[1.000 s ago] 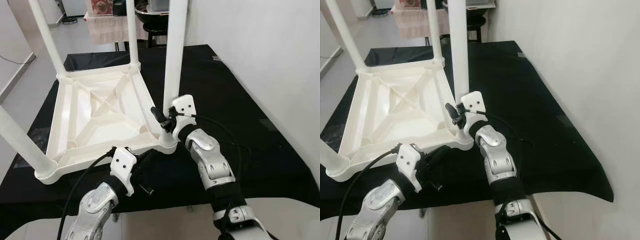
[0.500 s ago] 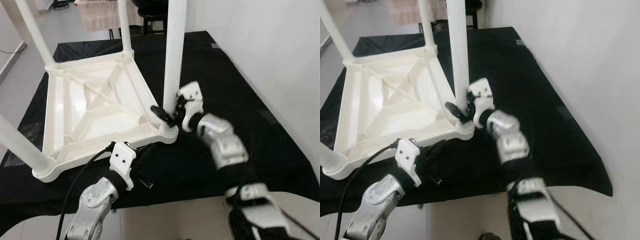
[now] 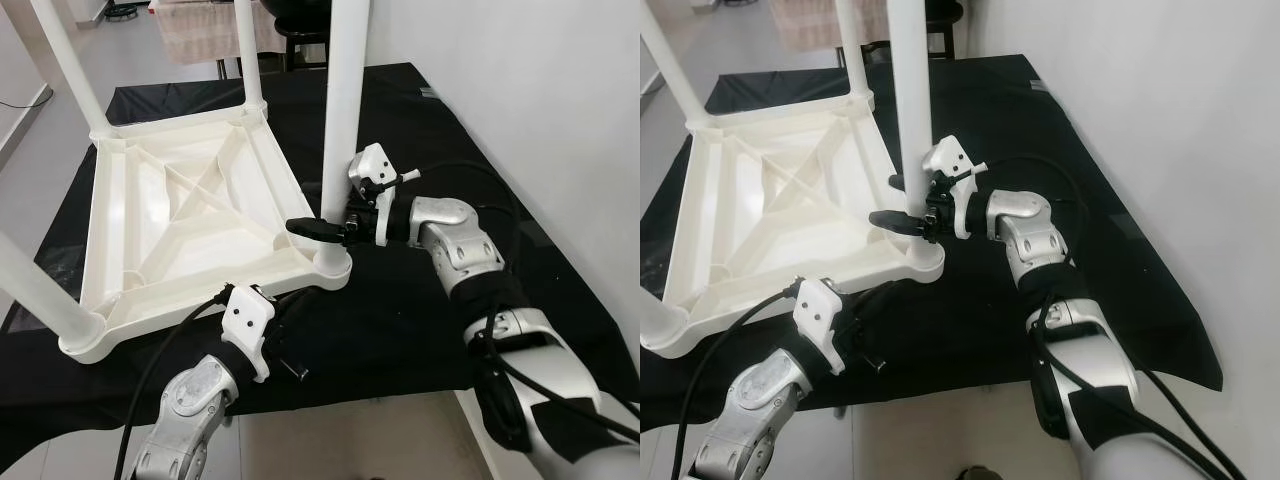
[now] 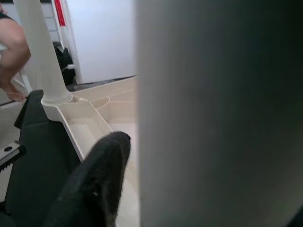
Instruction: Building children table
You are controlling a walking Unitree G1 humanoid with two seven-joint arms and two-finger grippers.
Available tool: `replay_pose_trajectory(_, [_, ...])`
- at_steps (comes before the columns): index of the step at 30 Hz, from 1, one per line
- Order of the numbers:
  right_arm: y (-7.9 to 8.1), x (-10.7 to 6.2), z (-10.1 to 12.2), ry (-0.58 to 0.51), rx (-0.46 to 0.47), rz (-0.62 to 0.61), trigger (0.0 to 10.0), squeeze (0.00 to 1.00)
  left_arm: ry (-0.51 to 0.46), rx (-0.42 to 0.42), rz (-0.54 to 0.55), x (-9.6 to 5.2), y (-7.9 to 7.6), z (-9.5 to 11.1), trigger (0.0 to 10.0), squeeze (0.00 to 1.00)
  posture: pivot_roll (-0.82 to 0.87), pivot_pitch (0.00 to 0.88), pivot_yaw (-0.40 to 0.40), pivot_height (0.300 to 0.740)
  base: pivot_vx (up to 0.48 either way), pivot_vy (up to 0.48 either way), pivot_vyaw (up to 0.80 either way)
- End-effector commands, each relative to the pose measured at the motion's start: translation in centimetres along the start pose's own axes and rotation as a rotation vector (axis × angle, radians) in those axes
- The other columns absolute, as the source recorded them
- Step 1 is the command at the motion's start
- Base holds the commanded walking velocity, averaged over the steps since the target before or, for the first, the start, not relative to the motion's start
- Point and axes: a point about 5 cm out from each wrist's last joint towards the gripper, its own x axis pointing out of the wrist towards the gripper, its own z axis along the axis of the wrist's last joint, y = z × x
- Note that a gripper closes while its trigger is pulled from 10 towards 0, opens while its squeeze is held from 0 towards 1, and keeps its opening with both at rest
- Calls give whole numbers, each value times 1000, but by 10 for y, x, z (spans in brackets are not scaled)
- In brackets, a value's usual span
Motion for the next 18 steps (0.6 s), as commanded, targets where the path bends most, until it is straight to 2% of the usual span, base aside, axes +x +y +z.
replay_pose_trajectory(1, [4,8,-1,10,-4,42,0,0,24,-3,3,-2,-1,-5,10000,0,58,98,-25,740,0,0,0])
replay_pose_trajectory(8, [-1,5,-5,-1,10,16,0,0,25,-5,2,-2,-2,-5,10000,0,58,97,-28,740,0,0,0])
replay_pose_trajectory(9, [-4,-2,-10,15,-4,-31,0,0,24,-6,2,-2,-2,-5,10000,0,54,98,-25,740,0,0,0])
replay_pose_trajectory(10, [-4,-2,-10,15,-4,-31,0,0,24,-6,2,-2,-2,-5,10000,0,54,98,-25,740,0,0,0])
replay_pose_trajectory(12, [-10,-19,-20,39,-19,-149,0,0,23,-6,3,-3,-2,-5,10000,0,47,100,-20,740,0,0,0])
replay_pose_trajectory(14, [-12,-27,-30,62,-16,-263,0,0,22,-7,3,-3,-1,-4,10000,0,37,103,-24,740,0,0,0])
replay_pose_trajectory(16, [-12,-27,-30,62,-16,-263,0,0,22,-7,3,-3,-1,-4,10000,0,37,103,-24,740,0,0,0])
replay_pose_trajectory(17, [-10,-29,-35,78,-11,-324,0,0,22,-8,3,-4,-1,-4,10000,0,35,103,-25,740,0,0,0])
replay_pose_trajectory(18, [-5,-26,-50,108,47,-491,0,0,22,-8,3,-4,0,-4,10000,0,25,110,-12,740,0,0,0])
